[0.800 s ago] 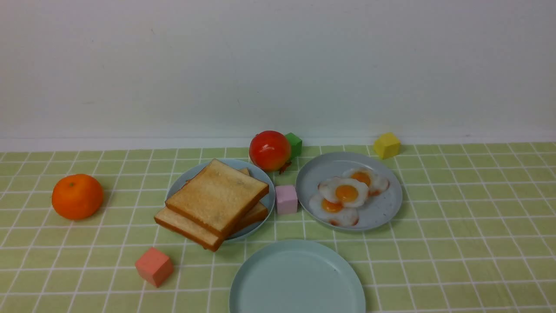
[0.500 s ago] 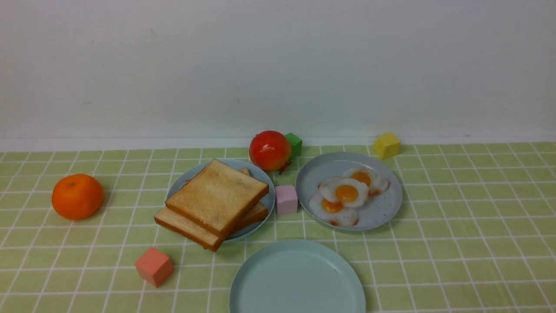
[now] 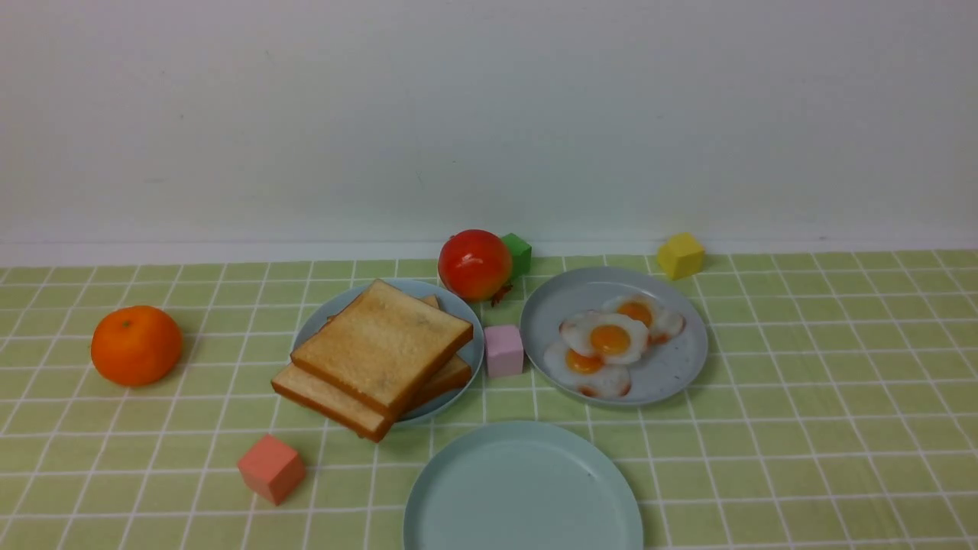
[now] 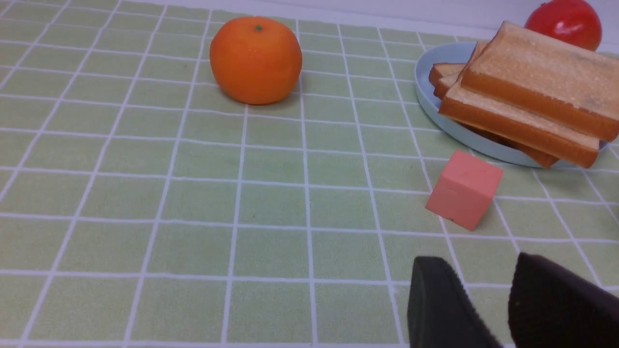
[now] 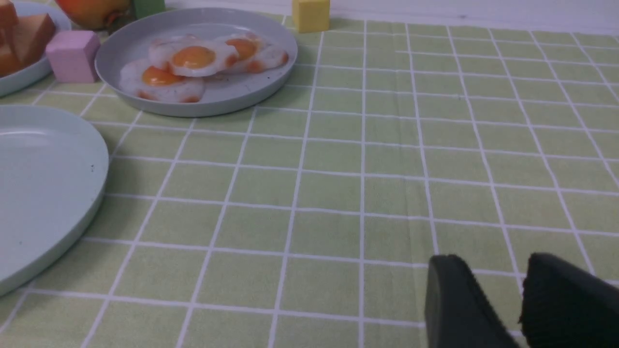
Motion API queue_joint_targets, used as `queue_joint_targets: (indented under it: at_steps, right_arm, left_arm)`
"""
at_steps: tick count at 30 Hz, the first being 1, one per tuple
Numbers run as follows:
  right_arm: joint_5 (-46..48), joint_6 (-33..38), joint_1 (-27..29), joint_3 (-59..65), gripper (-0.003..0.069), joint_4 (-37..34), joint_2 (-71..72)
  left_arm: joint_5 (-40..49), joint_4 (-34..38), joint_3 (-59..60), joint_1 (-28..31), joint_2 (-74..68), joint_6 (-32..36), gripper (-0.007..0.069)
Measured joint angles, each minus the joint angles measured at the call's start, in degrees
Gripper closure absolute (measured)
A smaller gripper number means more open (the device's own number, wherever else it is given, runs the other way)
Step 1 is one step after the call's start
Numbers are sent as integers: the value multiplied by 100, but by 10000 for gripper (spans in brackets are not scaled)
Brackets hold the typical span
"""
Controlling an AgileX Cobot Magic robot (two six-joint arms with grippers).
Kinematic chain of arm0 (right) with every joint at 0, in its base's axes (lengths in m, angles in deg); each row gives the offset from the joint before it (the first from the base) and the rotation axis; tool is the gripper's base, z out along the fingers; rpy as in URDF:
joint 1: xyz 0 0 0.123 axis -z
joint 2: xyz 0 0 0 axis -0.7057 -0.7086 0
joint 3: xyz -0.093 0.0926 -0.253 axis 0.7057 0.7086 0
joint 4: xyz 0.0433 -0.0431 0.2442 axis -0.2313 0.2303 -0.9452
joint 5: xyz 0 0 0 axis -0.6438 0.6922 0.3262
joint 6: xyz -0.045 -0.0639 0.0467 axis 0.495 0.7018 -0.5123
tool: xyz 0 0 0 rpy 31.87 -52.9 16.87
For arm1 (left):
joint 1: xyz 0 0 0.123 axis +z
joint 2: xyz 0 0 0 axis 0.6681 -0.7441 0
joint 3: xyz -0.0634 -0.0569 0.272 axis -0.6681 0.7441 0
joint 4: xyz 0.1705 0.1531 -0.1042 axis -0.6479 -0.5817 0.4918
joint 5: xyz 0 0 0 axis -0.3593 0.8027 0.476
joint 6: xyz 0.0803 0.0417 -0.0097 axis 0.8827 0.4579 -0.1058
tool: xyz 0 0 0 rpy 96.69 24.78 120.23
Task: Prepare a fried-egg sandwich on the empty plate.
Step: Use the left arm to grab a slice of bread
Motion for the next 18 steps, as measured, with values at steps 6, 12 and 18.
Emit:
queue_joint_targets:
  at_steps: [6,12,18]
  right_arm:
    - [-47,5,0,5,418,89,0]
    - [-122,5,0,11,418,227,0]
    - [-620,5,0,62,418,239,0]
  left_arm:
    - [0,0,0,0,0,0,387]
    - [0,0,0,0,0,0,387]
    - [-124,0,0,0,0,0,387]
